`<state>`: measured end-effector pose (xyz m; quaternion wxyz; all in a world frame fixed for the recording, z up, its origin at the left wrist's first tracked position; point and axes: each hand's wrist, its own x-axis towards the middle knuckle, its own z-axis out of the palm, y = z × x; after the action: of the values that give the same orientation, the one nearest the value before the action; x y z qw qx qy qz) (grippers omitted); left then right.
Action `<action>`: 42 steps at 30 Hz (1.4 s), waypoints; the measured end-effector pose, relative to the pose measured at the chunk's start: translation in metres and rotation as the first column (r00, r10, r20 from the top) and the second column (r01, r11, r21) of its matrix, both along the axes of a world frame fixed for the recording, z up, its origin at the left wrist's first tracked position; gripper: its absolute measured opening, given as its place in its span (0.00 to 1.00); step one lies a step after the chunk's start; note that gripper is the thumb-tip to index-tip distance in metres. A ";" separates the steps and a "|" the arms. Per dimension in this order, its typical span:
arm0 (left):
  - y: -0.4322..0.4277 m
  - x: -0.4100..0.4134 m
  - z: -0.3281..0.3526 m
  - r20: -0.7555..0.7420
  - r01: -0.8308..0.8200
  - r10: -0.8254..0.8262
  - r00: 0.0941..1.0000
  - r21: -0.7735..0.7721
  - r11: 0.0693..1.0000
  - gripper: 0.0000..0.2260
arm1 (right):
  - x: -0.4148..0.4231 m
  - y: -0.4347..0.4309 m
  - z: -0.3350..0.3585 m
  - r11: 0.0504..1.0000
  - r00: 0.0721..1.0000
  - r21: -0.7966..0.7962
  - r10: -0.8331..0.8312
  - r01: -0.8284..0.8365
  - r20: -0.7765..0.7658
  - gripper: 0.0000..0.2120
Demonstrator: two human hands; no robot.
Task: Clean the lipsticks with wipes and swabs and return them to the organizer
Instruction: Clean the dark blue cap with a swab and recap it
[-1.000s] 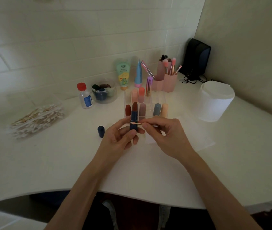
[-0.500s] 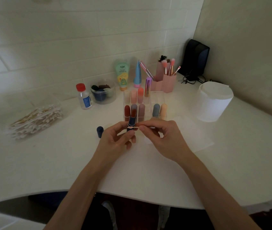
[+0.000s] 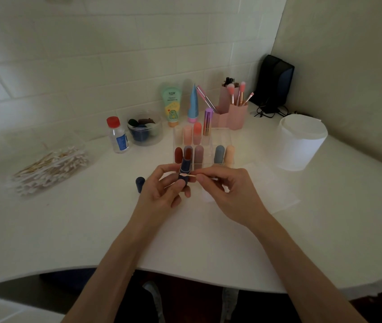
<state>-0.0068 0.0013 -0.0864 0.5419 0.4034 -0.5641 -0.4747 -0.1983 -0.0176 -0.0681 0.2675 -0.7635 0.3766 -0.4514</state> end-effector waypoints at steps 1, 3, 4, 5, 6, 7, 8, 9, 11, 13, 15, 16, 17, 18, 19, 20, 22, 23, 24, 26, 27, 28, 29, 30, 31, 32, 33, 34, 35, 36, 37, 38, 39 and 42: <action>0.000 0.000 0.000 -0.028 -0.004 0.004 1.000 0.006 1.000 0.09 | 0.000 0.000 0.000 1.000 1.000 0.000 -0.001 0.001 0.002 0.09; 0.000 0.000 0.000 -0.046 -0.006 0.006 0.999 0.002 1.000 0.08 | 0.000 0.000 0.000 1.000 1.000 -0.003 -0.004 0.004 0.010 0.09; 0.000 -0.001 0.000 -0.045 -0.002 0.002 0.999 0.001 1.000 0.09 | 0.000 0.000 0.001 1.000 1.000 -0.005 -0.006 0.006 0.017 0.09; 0.000 -0.001 0.001 -0.040 0.003 -0.003 0.999 0.002 1.000 0.09 | 0.000 0.000 0.001 1.000 1.000 -0.005 -0.007 0.007 0.023 0.09; 0.001 -0.002 0.001 -0.030 0.003 -0.003 1.000 0.011 1.000 0.10 | 0.000 0.000 0.001 1.000 1.000 -0.004 -0.007 0.007 0.026 0.08; 0.002 -0.003 0.002 -0.020 -0.003 0.003 1.000 0.022 1.000 0.12 | 0.000 0.000 0.001 1.000 1.000 -0.002 -0.006 0.006 0.024 0.08; 0.003 -0.003 0.002 -0.010 -0.013 0.013 1.000 0.029 1.000 0.13 | 0.001 0.000 0.000 1.000 1.000 0.000 -0.003 0.003 0.020 0.08; 0.003 -0.003 0.001 -0.007 -0.026 0.027 1.000 0.031 0.999 0.13 | 0.001 0.000 0.000 1.000 1.000 0.001 0.003 -0.003 0.019 0.08; 0.002 -0.002 0.001 -0.008 -0.050 0.050 0.999 0.018 0.999 0.12 | 0.002 0.000 -0.001 1.000 1.000 0.004 0.017 -0.017 0.023 0.08; 0.002 -0.003 0.003 -0.013 -0.058 0.058 0.998 0.009 0.998 0.14 | 0.002 0.000 0.000 1.000 1.000 0.001 0.018 -0.018 0.024 0.08; 0.002 -0.003 0.005 0.005 -0.038 0.038 0.999 0.003 0.999 0.13 | 0.001 0.000 0.000 1.000 1.000 -0.006 0.009 -0.008 0.025 0.08; 0.003 -0.003 0.005 0.024 -0.024 0.025 0.999 -0.009 1.000 0.12 | 0.000 0.000 0.000 1.000 1.000 -0.007 0.002 -0.002 0.026 0.09; 0.002 -0.003 0.005 0.047 -0.016 0.017 0.999 -0.023 1.000 0.12 | 0.000 0.000 0.000 1.000 1.000 -0.006 -0.002 0.002 0.025 0.09; 0.001 -0.003 0.004 0.072 -0.011 0.014 0.997 -0.041 0.999 0.12 | -0.001 0.000 0.001 1.000 1.000 -0.005 -0.004 0.004 0.025 0.09; 0.001 -0.002 0.003 0.097 -0.009 0.015 0.995 -0.058 0.998 0.13 | -0.001 -0.001 0.001 1.000 1.000 -0.004 -0.003 0.003 0.027 0.09; 0.000 -0.001 0.003 0.117 -0.008 0.017 0.993 -0.073 0.997 0.13 | -0.001 -0.001 0.001 1.000 1.000 -0.004 -0.002 0.002 0.030 0.10; 0.000 0.000 0.003 0.134 -0.008 0.020 0.991 -0.090 0.996 0.13 | 0.000 0.000 0.002 1.000 0.999 -0.008 0.000 0.000 0.035 0.10; 0.000 0.000 0.003 0.123 -0.013 0.024 0.992 -0.089 0.996 0.13 | 0.000 -0.001 0.002 1.000 0.999 -0.007 -0.002 0.002 0.037 0.09; 0.001 0.000 0.003 0.092 -0.020 0.028 0.995 -0.080 0.997 0.12 | 0.000 -0.001 0.002 1.000 0.999 -0.005 -0.005 0.005 0.039 0.09; 0.002 0.000 0.003 0.026 -0.022 0.024 0.999 -0.064 0.998 0.13 | 0.000 -0.001 0.001 1.000 0.999 -0.007 -0.008 0.009 0.040 0.09; 0.003 0.000 0.003 0.009 -0.019 0.020 1.000 -0.063 0.998 0.14 | 0.000 -0.001 0.001 1.000 0.999 -0.011 -0.006 0.006 0.040 0.09; 0.004 -0.001 0.003 0.001 -0.013 0.013 1.000 -0.063 0.998 0.14 | -0.001 -0.001 0.001 1.000 0.999 -0.015 -0.004 0.004 0.042 0.08; 0.005 -0.002 0.004 -0.003 -0.005 0.005 1.000 -0.060 0.998 0.15 | -0.001 -0.001 0.001 1.000 0.999 -0.018 -0.003 0.004 0.046 0.08; 0.005 -0.004 0.005 -0.010 0.002 -0.003 1.000 -0.052 0.999 0.15 | -0.001 -0.001 0.001 1.000 0.999 -0.017 -0.005 0.006 0.049 0.08; 0.006 -0.004 0.004 -0.015 0.007 -0.007 1.000 -0.039 0.999 0.15 | -0.001 -0.001 0.001 1.000 0.999 -0.015 -0.006 0.007 0.054 0.08; 0.005 -0.004 0.003 -0.018 0.005 -0.006 1.000 -0.020 1.000 0.14 | 0.000 -0.001 0.001 1.000 0.998 -0.014 -0.006 0.007 0.060 0.08; 0.005 -0.004 0.003 -0.014 -0.002 0.002 1.000 -0.003 1.000 0.14 | 0.000 -0.001 0.001 1.000 0.998 -0.015 -0.007 0.008 0.065 0.08; 0.004 -0.003 0.002 -0.006 -0.012 0.013 1.000 0.006 1.000 0.14 | 0.001 -0.001 0.001 1.000 0.998 -0.017 -0.007 0.008 0.063 0.07; 0.003 -0.002 0.001 0.005 -0.023 0.023 1.000 0.007 1.000 0.13 | 0.002 -0.001 0.001 1.000 0.998 -0.019 -0.007 0.008 0.055 0.07; 0.003 -0.002 0.001 0.015 -0.029 0.029 0.999 0.006 1.000 0.12 | 0.002 0.000 0.001 1.000 0.999 -0.021 -0.007 0.008 0.048 0.07; 0.003 -0.001 0.001 0.020 -0.032 0.032 0.999 -0.001 0.999 0.11 | 0.002 -0.001 0.000 1.000 0.999 -0.021 -0.005 0.006 0.046 0.07; 0.003 -0.001 0.001 0.031 -0.030 0.031 0.999 -0.011 0.999 0.10 | 0.001 -0.001 0.000 1.000 0.999 -0.019 -0.004 0.005 0.047 0.07; 0.003 -0.001 0.001 0.054 -0.031 0.032 0.998 -0.023 0.999 0.10 | 0.001 -0.001 0.000 1.000 0.999 -0.017 -0.007 0.008 0.048 0.07; 0.004 -0.002 0.003 0.128 -0.040 0.044 0.991 -0.029 0.999 0.12 | 0.001 0.000 0.001 1.000 0.998 -0.012 -0.023 0.024 0.053 0.08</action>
<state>-0.0086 0.0050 -0.0830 0.5197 0.4375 -0.5955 -0.4287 -0.1973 -0.0176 -0.0676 0.2672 -0.7485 0.3754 -0.4769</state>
